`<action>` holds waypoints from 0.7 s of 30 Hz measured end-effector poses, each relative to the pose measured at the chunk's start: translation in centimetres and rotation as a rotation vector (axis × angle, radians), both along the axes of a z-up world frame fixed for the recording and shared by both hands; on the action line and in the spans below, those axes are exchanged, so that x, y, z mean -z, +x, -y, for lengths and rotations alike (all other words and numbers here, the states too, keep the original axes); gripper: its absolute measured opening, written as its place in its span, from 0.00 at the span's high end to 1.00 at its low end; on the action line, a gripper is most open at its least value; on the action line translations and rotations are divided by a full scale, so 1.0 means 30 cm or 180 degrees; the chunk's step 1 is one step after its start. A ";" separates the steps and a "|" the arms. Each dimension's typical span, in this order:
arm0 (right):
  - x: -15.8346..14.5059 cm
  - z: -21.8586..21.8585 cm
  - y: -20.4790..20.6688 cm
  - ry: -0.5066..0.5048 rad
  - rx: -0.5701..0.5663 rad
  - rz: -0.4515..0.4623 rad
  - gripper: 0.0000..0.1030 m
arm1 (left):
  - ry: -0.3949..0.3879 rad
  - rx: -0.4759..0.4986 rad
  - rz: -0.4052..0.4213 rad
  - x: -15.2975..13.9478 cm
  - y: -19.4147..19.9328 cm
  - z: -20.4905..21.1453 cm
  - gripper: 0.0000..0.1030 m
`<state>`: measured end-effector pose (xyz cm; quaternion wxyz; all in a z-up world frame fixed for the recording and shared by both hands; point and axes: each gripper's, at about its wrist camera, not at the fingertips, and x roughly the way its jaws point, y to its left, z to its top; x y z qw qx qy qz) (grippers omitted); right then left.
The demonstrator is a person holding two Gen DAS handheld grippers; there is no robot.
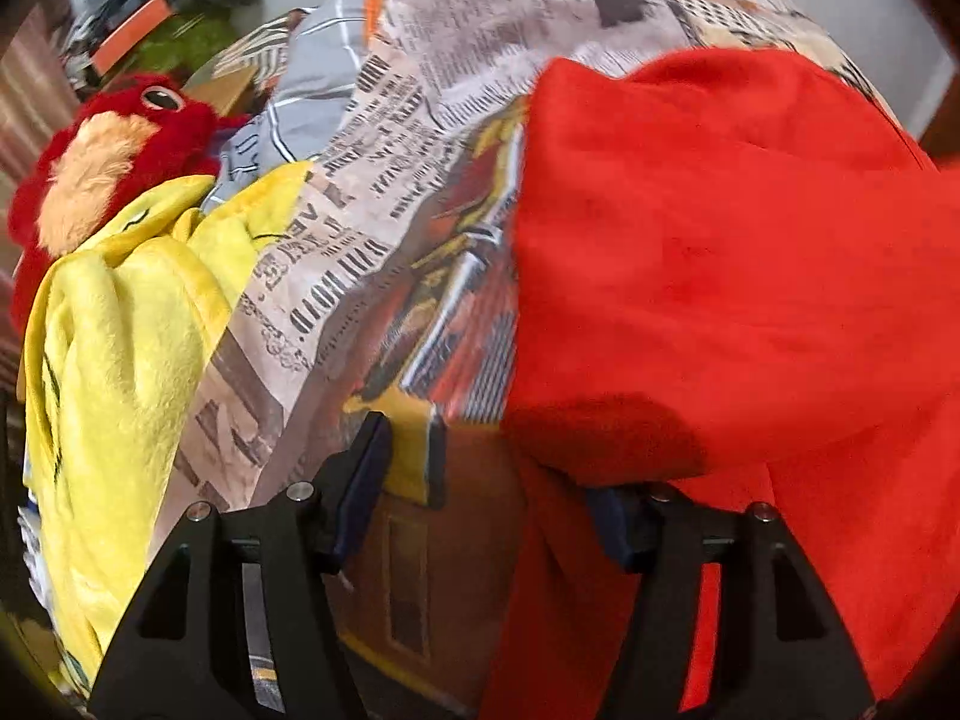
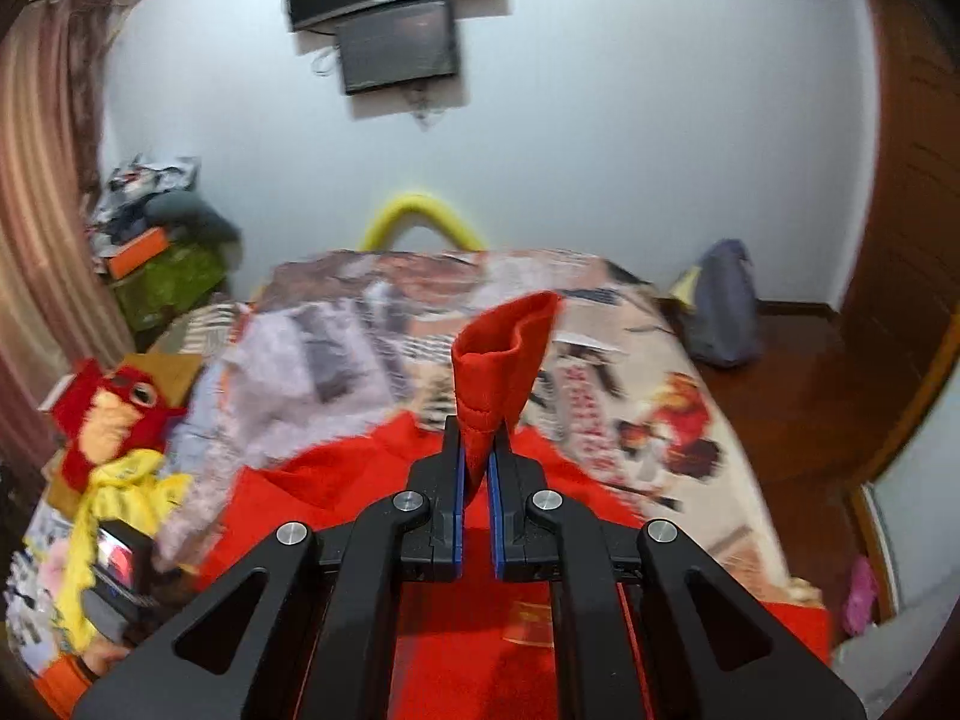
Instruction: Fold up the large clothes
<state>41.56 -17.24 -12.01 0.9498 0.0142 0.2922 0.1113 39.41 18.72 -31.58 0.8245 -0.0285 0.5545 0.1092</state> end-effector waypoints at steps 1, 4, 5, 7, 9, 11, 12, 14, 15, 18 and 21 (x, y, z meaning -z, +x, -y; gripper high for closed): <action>0.020 0.026 0.002 -0.0027 0.0045 -0.0054 0.94 | 0.0012 -0.0045 0.0005 0.000 0.004 -0.005 0.35; 0.146 0.097 0.023 -0.0136 0.0150 -0.0358 0.94 | -0.0062 -0.0190 0.0012 -0.002 0.004 -0.034 0.32; 0.186 0.114 0.020 -0.0167 0.0163 -0.0437 0.94 | -0.0085 -0.0222 0.0016 -0.004 0.002 -0.040 0.32; 0.260 0.130 0.018 -0.0196 0.0178 -0.0585 0.94 | -0.0135 -0.0312 0.0014 -0.004 -0.002 -0.058 0.31; 0.345 0.135 0.010 -0.0171 0.0173 -0.0756 0.94 | -0.0170 -0.0382 0.0018 -0.004 -0.002 -0.073 0.31; 0.403 0.157 0.002 -0.0052 0.0140 -0.0892 0.94 | -0.0232 -0.0458 0.0033 -0.009 -0.010 -0.090 0.31; 0.433 0.163 -0.002 -0.0005 0.0124 -0.0967 0.94 | -0.0313 -0.0535 0.0060 -0.015 -0.014 -0.110 0.30; 0.470 0.187 -0.017 0.0060 0.0093 -0.1075 0.94 | -0.0469 -0.0654 0.0093 -0.021 -0.022 -0.134 0.29; 0.495 0.189 -0.021 0.0095 0.0070 -0.1150 0.94 | -0.0573 -0.0715 0.0102 -0.021 -0.025 -0.150 0.29; 0.545 0.222 -0.054 0.0114 0.0015 -0.1290 0.94 | -0.0758 -0.0792 0.0080 -0.015 -0.032 -0.168 0.29; 0.580 0.233 -0.073 0.0140 -0.0039 -0.1417 0.94 | -0.0572 -0.0685 0.0040 -0.021 -0.035 -0.136 0.29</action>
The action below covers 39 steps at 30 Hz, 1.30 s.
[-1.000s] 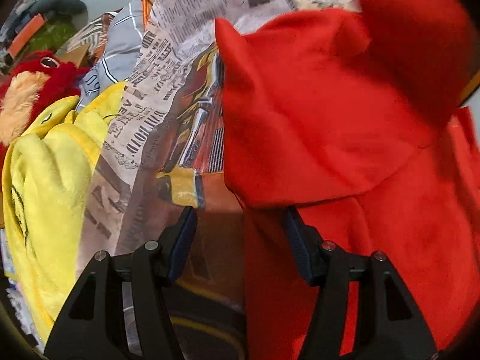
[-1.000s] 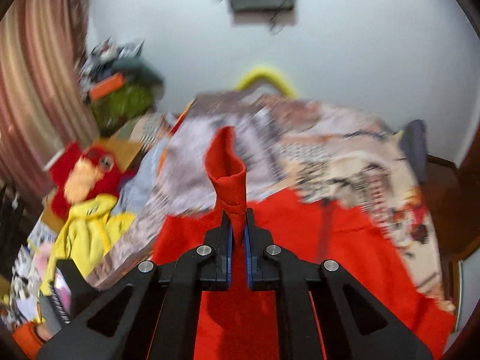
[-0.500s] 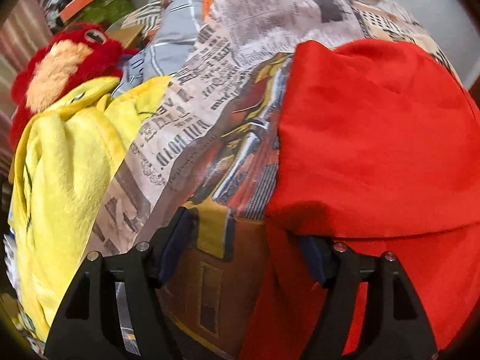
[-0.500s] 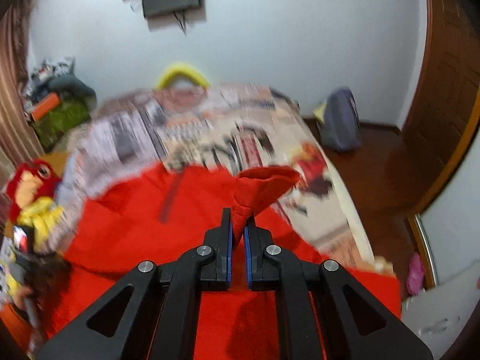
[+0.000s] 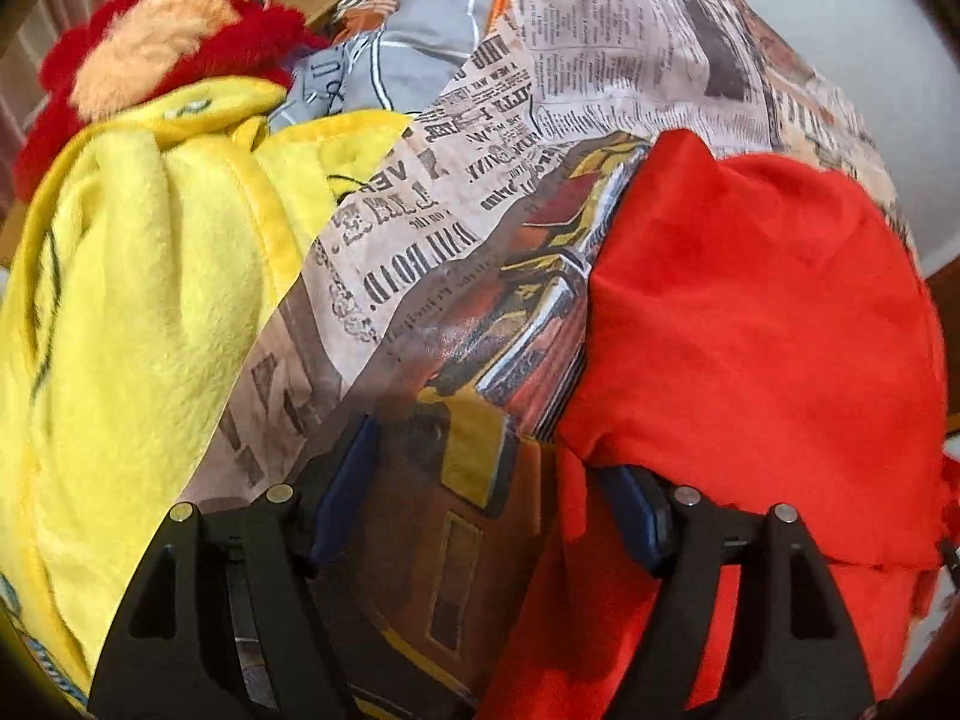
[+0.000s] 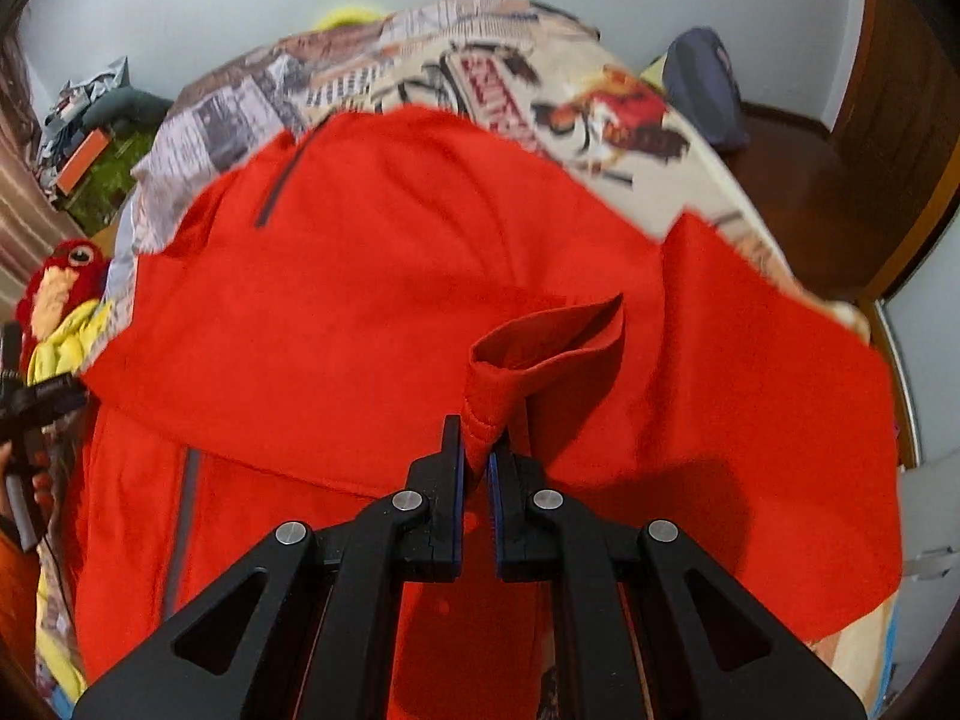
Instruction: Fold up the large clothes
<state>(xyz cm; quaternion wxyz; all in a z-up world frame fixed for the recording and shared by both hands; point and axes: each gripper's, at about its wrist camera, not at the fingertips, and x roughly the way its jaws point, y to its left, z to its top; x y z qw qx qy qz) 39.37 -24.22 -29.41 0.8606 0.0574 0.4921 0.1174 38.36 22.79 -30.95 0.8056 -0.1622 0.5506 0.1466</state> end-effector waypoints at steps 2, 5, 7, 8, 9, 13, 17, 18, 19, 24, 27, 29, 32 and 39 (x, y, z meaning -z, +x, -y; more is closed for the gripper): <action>0.023 0.011 -0.009 0.0032 -0.0017 -0.0076 0.94 | 0.0118 0.0065 -0.0034 -0.005 -0.005 0.020 0.29; 0.041 0.033 -0.027 0.0125 -0.0019 -0.0207 0.92 | 0.0311 0.0187 -0.0089 -0.025 -0.016 0.054 0.29; 0.037 0.053 -0.041 0.0134 0.0001 -0.0235 0.87 | 0.0461 0.0283 -0.0118 -0.042 -0.026 0.073 0.29; 0.032 0.063 -0.052 0.0108 0.0019 -0.0228 0.85 | 0.0551 0.0332 -0.0130 -0.053 -0.029 0.082 0.29; 0.025 0.070 -0.060 0.0078 0.0038 -0.0216 0.82 | 0.0695 0.0413 -0.0128 -0.076 -0.040 0.104 0.29; -0.022 0.119 -0.091 -0.0010 0.0117 -0.0134 0.71 | 0.1058 0.0661 -0.0054 -0.155 -0.079 0.166 0.29; -0.098 0.193 -0.132 -0.0090 0.0241 0.0069 0.67 | 0.1163 0.0835 0.0159 -0.269 -0.114 0.239 0.29; -0.122 0.220 -0.144 -0.0083 0.0294 0.0128 0.64 | 0.1162 0.0855 0.0242 -0.306 -0.120 0.260 0.29; -0.149 0.251 -0.157 -0.0066 0.0359 0.0197 0.61 | 0.1154 0.0865 0.0307 -0.334 -0.120 0.278 0.29; -0.252 0.372 -0.205 -0.0042 0.0688 0.0467 0.49 | 0.0997 0.0938 0.0753 -0.488 -0.118 0.395 0.29; -0.281 0.436 -0.233 -0.0164 0.0881 0.0585 0.43 | 0.0873 0.1035 0.0915 -0.541 -0.107 0.482 0.29; -0.276 0.466 -0.246 -0.0244 0.0967 0.0600 0.40 | 0.0837 0.1114 0.1012 -0.559 -0.095 0.541 0.29; -0.227 0.517 -0.254 -0.0237 0.1066 0.0481 0.39 | 0.0820 0.1233 0.1101 -0.566 -0.088 0.636 0.28; -0.006 0.634 -0.228 0.0282 0.1328 -0.0166 0.39 | 0.0776 0.1502 0.0940 -0.459 -0.027 0.799 0.28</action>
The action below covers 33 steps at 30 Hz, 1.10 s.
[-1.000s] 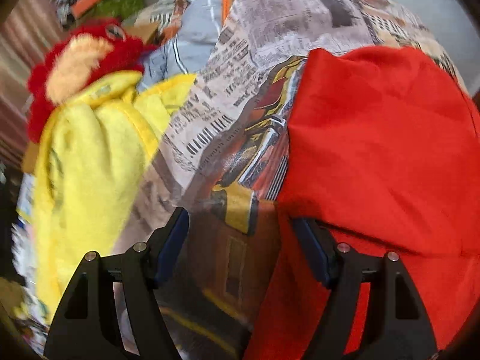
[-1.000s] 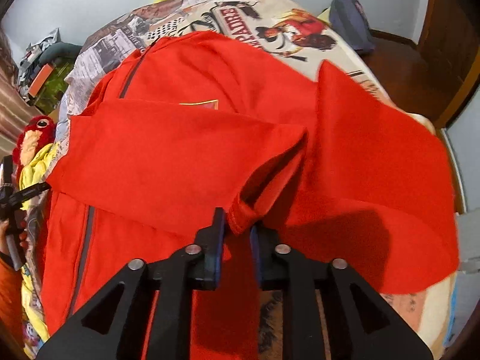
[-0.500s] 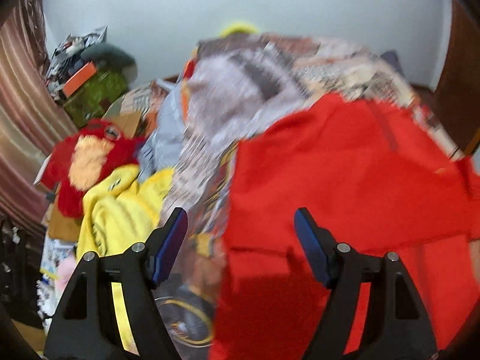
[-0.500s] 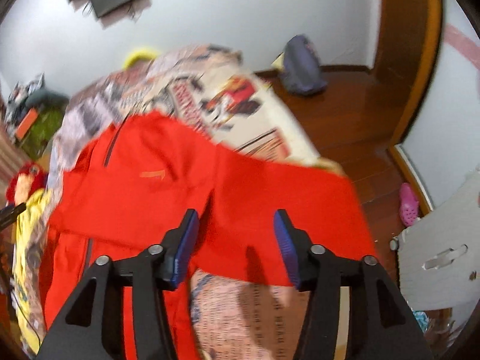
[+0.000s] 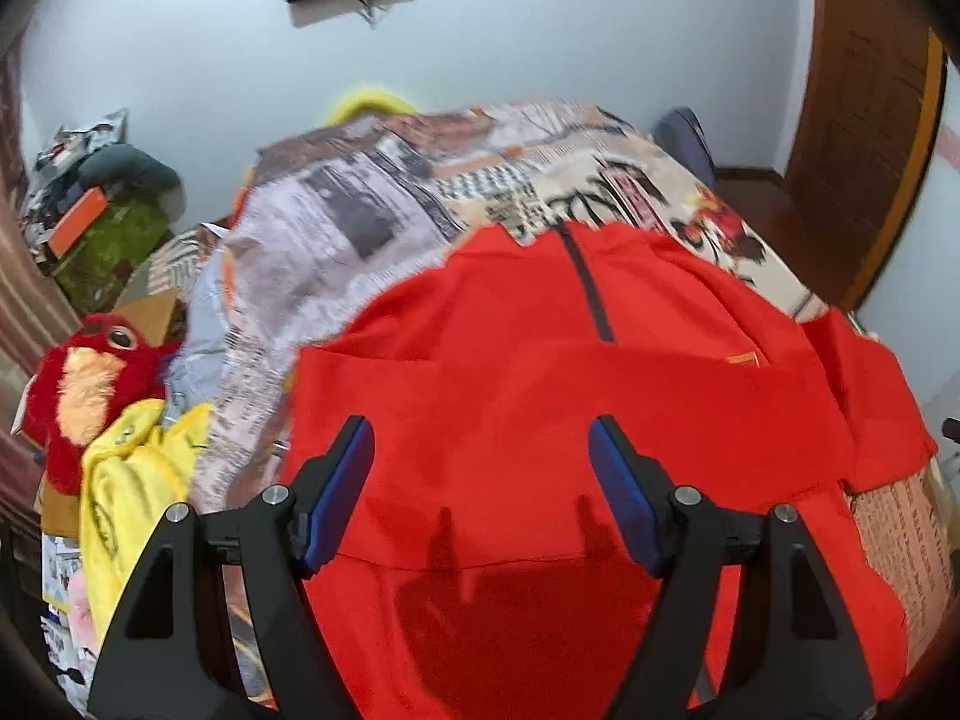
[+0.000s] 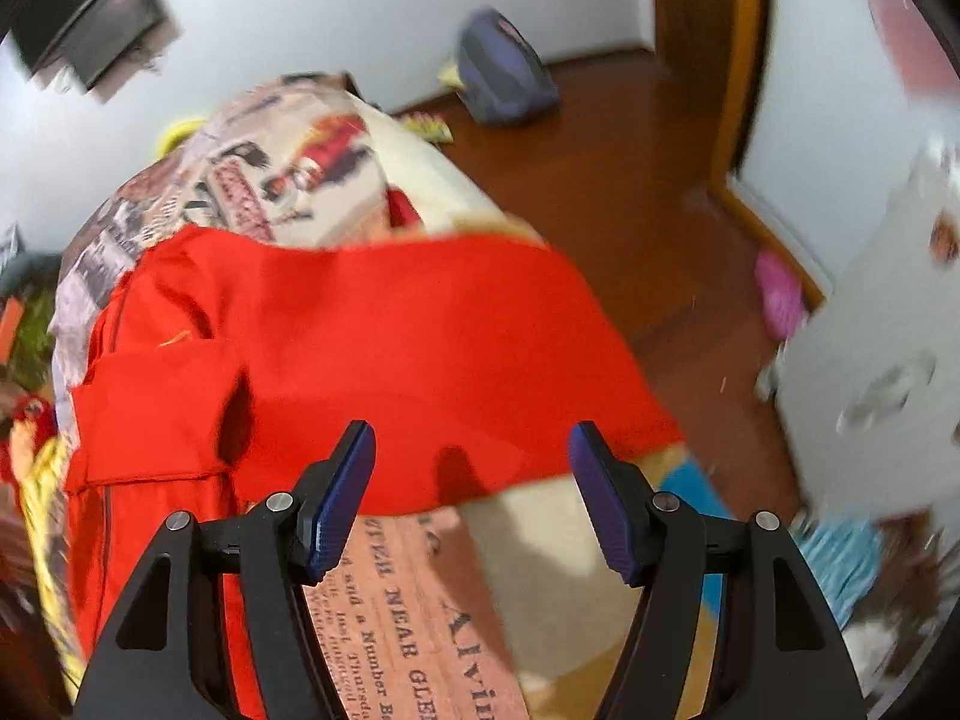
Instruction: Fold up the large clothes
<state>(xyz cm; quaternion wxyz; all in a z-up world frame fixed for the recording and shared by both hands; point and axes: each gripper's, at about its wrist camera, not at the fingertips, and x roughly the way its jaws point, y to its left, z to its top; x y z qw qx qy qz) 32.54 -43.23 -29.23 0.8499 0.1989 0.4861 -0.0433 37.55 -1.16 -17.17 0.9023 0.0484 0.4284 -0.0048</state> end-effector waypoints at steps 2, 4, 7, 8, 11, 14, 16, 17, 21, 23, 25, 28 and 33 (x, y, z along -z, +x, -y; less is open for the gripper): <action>0.059 0.033 0.009 0.0219 0.0101 -0.0139 0.39 | -0.0018 0.0040 -0.0069 0.029 0.003 0.022 0.28; 0.095 0.054 0.016 0.0384 0.0141 -0.0224 0.39 | -0.0033 0.0088 -0.0128 0.057 0.012 0.050 0.28; 0.137 0.073 0.032 0.0523 0.0218 -0.0280 0.38 | -0.0029 0.0131 -0.0154 0.079 0.018 0.071 0.28; 0.145 0.076 0.039 0.0565 0.0241 -0.0268 0.36 | -0.0031 0.0149 -0.0161 0.086 0.019 0.078 0.28; 0.150 0.090 0.056 0.0664 0.0373 -0.0168 0.30 | -0.0022 0.0174 -0.0169 0.096 0.026 0.091 0.28; 0.152 0.106 0.082 0.0676 0.0543 -0.0115 0.30 | 0.0010 0.0180 -0.0162 0.101 0.030 0.099 0.28; 0.151 0.109 0.103 0.0642 0.0650 -0.0090 0.32 | 0.0007 0.0186 -0.0155 0.101 0.027 0.099 0.28; 0.151 0.111 0.114 0.0612 0.0700 -0.0080 0.33 | -0.0002 0.0185 -0.0152 0.100 0.025 0.097 0.28; 0.130 0.083 0.145 0.0395 0.0617 -0.0031 0.61 | 0.0056 0.0199 -0.0094 0.089 0.012 0.099 0.28; 0.105 0.070 0.152 0.0231 0.0562 -0.0005 0.76 | 0.0076 0.0211 -0.0071 0.083 0.005 0.099 0.28; 0.070 0.060 0.152 0.0108 0.0517 0.0063 0.86 | 0.0056 0.0224 -0.0060 0.075 -0.003 0.093 0.28; -0.009 0.039 0.141 0.0002 0.0447 0.0275 0.89 | 0.0020 0.0196 -0.0038 0.062 -0.008 0.076 0.28; -0.208 -0.070 0.123 -0.0250 0.0176 0.0755 0.89 | -0.0081 0.0138 0.0003 0.033 -0.023 0.029 0.28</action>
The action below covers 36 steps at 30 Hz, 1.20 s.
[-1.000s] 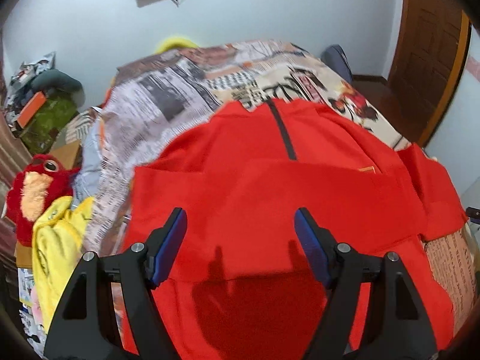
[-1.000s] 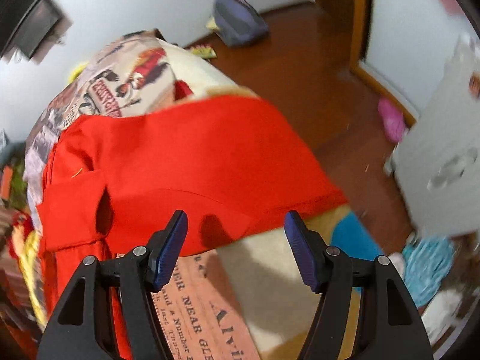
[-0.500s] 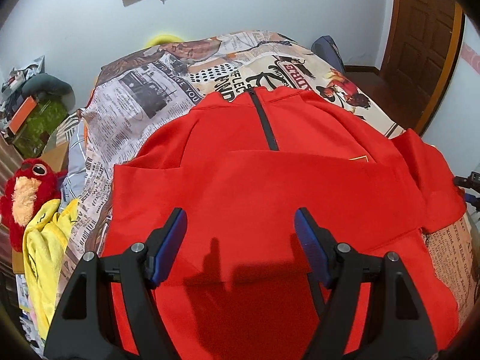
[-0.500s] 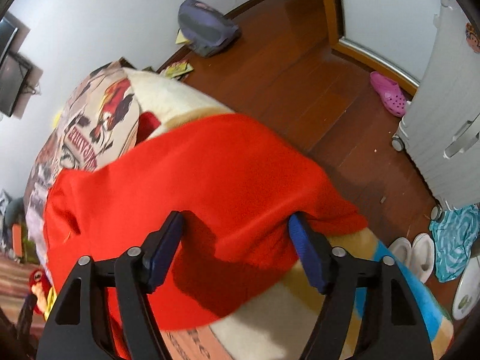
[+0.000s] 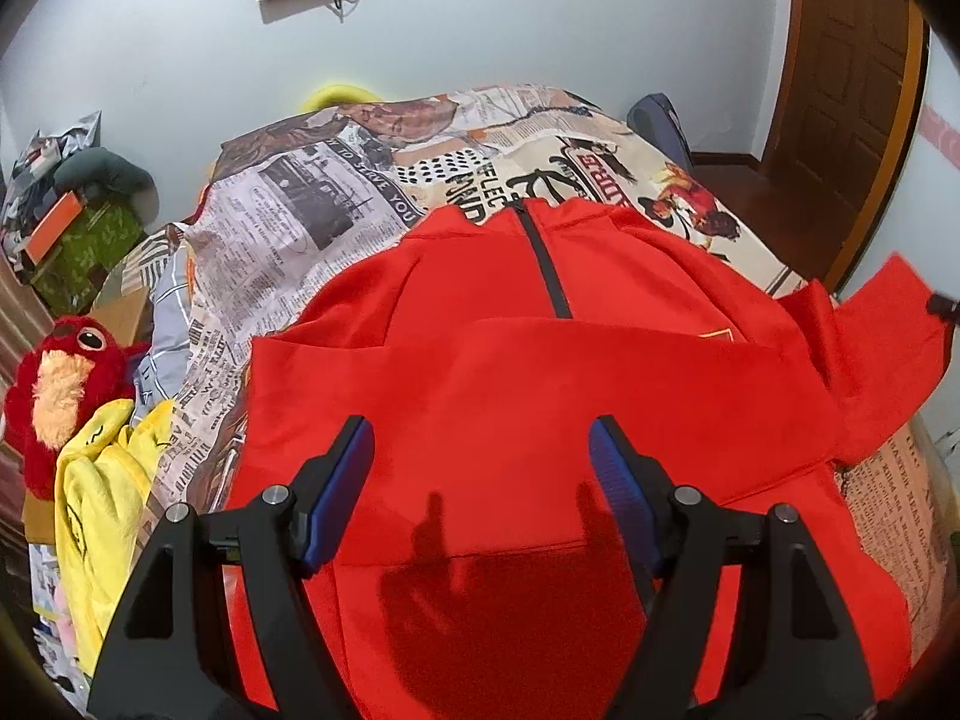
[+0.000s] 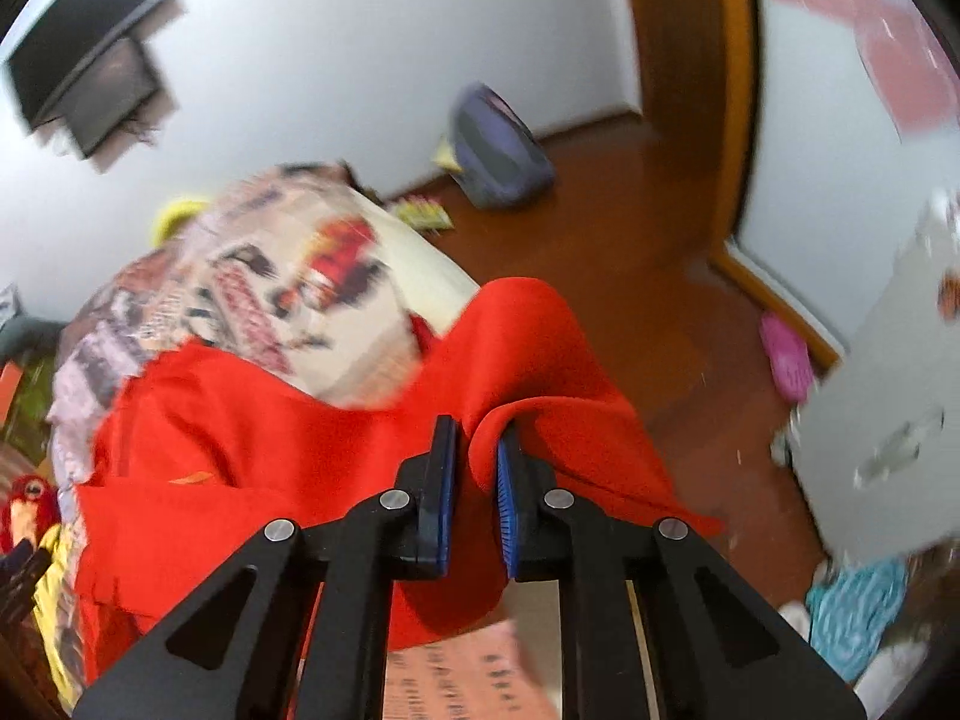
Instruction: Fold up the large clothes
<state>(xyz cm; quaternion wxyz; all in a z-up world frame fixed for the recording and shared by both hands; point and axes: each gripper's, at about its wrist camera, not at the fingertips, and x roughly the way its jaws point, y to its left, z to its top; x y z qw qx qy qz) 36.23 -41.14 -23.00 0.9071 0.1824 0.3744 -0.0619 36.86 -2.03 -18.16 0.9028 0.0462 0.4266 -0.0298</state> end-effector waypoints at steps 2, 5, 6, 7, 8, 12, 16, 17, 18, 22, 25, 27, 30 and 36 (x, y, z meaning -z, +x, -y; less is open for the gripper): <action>-0.068 -0.060 -0.001 -0.0059 -0.0132 0.0148 0.89 | -0.0015 -0.0020 0.0025 -0.010 -0.007 -0.016 0.28; -0.164 -0.173 0.008 -0.0127 -0.0414 0.0344 0.89 | -0.0031 -0.0047 0.0074 -0.024 -0.021 -0.045 0.28; -0.197 -0.220 0.012 -0.0164 -0.0516 0.0406 0.89 | -0.0038 -0.0061 0.0085 -0.027 -0.025 -0.056 0.28; -0.226 -0.266 0.017 -0.0186 -0.0614 0.0463 0.89 | -0.0053 -0.0077 0.0092 -0.030 -0.031 -0.069 0.28; -0.244 -0.301 0.021 -0.0194 -0.0685 0.0505 0.89 | -0.0063 -0.0086 0.0092 -0.031 -0.033 -0.077 0.28; -0.283 -0.467 0.052 -0.0095 -0.1071 0.0577 0.89 | -0.0142 -0.0127 0.0081 -0.033 -0.046 -0.126 0.28; -0.256 -0.658 0.099 -0.0033 -0.1487 0.0477 0.92 | -0.0133 -0.0153 0.0073 -0.018 -0.058 -0.186 0.28; -0.250 -0.687 0.100 -0.0053 -0.1542 0.0462 0.92 | -0.0125 -0.0160 0.0069 -0.014 -0.062 -0.196 0.28; -0.233 -0.744 0.108 -0.0092 -0.1642 0.0427 0.92 | -0.0111 -0.0187 0.0064 -0.005 -0.067 -0.215 0.28; -0.139 -0.935 0.136 -0.0172 -0.1989 0.0185 0.92 | -0.0154 -0.0270 -0.0009 0.033 -0.074 -0.276 0.28; -0.068 -1.020 0.129 -0.0375 -0.2114 -0.0009 0.92 | -0.0156 -0.0277 -0.0091 0.059 -0.077 -0.305 0.28; -0.037 -1.041 0.117 -0.0493 -0.2157 -0.0058 0.92 | -0.0103 -0.0236 -0.0107 0.068 -0.080 -0.304 0.28; -0.023 -1.011 0.095 -0.0618 -0.2125 -0.0074 0.92 | -0.0003 -0.0145 -0.0107 0.068 -0.078 -0.279 0.28; -0.043 -0.828 0.060 -0.0760 -0.1763 -0.0117 0.81 | 0.0063 0.0143 -0.0001 0.014 -0.053 -0.144 0.28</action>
